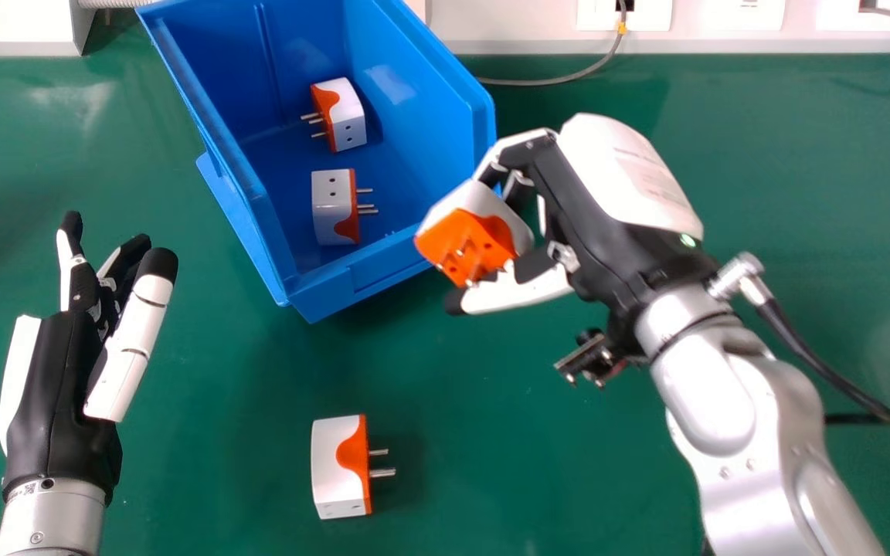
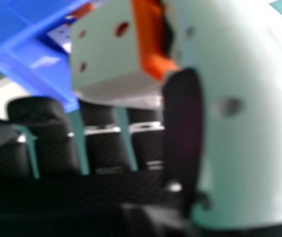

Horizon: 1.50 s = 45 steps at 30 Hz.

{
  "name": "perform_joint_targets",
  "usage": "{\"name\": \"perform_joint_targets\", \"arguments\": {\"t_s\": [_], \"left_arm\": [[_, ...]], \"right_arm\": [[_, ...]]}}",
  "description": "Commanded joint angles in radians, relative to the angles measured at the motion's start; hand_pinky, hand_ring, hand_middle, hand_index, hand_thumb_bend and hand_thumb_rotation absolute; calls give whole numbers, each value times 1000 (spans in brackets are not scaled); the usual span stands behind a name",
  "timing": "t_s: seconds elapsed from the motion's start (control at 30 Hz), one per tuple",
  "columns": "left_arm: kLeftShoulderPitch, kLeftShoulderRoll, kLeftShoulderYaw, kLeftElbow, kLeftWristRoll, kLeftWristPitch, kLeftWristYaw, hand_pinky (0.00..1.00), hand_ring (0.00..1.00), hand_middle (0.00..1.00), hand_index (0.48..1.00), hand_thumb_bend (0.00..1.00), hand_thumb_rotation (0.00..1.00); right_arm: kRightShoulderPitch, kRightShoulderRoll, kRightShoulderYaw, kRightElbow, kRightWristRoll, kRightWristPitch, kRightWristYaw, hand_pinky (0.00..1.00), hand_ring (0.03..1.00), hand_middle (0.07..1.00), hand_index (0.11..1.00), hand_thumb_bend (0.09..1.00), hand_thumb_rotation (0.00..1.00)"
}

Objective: Pick all objects and put in blue box

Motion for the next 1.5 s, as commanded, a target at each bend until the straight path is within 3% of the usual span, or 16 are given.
{"name": "perform_joint_targets", "arguments": {"t_s": [0.0,0.3,0.57,0.83,0.93,1.23,1.47], "left_arm": [[-1,10,1,-9,6,-28,-1,880,933,928,952,618,787],[2,9,-7,-16,21,-30,2,882,934,930,953,623,794],[6,6,-16,-22,32,-29,8,882,935,930,954,617,804],[11,-4,-20,-28,24,-30,10,882,935,930,954,615,812],[11,-9,-23,-31,26,-30,12,883,936,930,954,624,815],[37,-22,-31,-64,34,-24,22,877,936,930,954,619,814],[67,-31,-41,-103,44,-17,29,867,934,924,954,624,815]], "right_arm": [[-102,28,10,58,2,-34,-43,39,89,163,469,483,138],[-358,97,15,396,41,-100,-150,28,77,145,469,484,138],[-647,198,30,755,54,-94,-227,36,89,169,469,484,138],[-879,278,25,1128,116,-169,-314,101,164,272,478,486,136],[-945,295,25,1242,132,-200,-335,123,192,302,481,489,132],[-1065,337,57,1430,132,-220,-367,172,240,347,483,490,131],[-1094,340,60,1478,146,-202,-354,95,162,257,476,499,121]]}}
